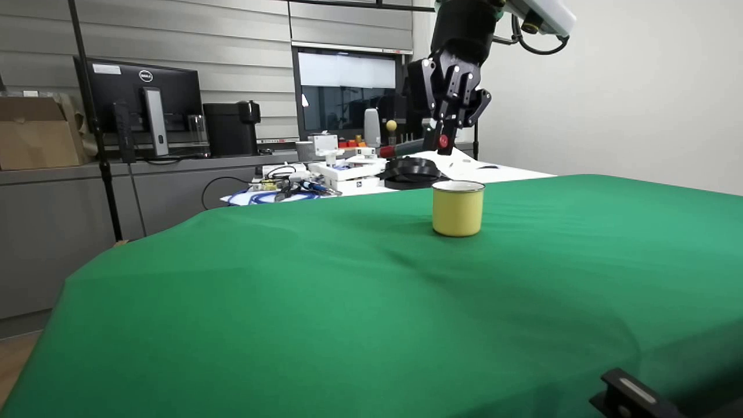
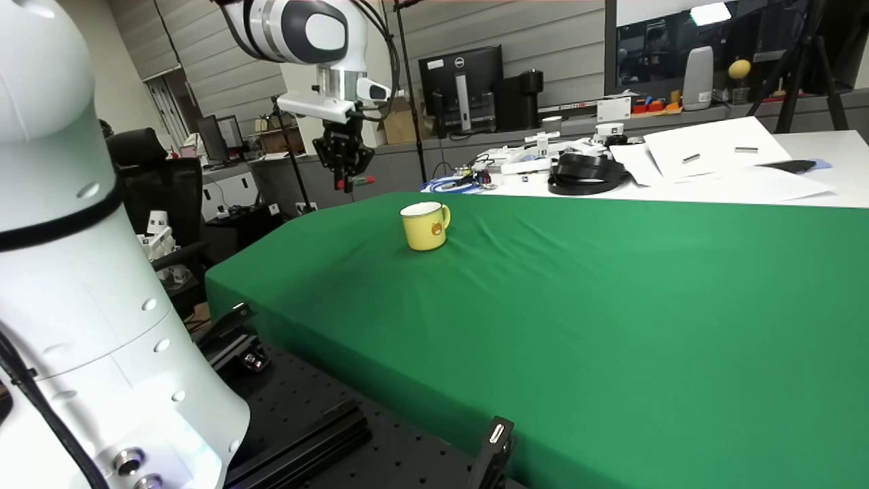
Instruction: Put the red marker in the yellow mug, take the marker out of the mug and place it on the left side of the table
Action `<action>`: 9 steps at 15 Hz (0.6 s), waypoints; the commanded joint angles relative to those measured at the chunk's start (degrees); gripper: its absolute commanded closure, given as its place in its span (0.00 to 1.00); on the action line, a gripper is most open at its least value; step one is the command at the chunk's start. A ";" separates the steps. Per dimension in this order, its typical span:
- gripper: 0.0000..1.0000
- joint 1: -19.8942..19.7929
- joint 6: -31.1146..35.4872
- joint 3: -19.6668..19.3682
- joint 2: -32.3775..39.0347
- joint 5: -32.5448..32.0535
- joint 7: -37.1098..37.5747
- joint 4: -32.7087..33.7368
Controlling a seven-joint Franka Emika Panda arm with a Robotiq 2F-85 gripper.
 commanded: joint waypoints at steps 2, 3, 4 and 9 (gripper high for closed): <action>0.94 1.97 4.23 1.44 -4.30 2.92 -3.99 -7.07; 0.94 2.38 4.58 1.63 -4.42 2.88 -4.42 -7.81; 0.94 2.72 4.17 1.79 -4.40 2.03 -4.75 -8.28; 0.77 2.92 2.77 1.48 -1.76 1.37 -4.03 -5.96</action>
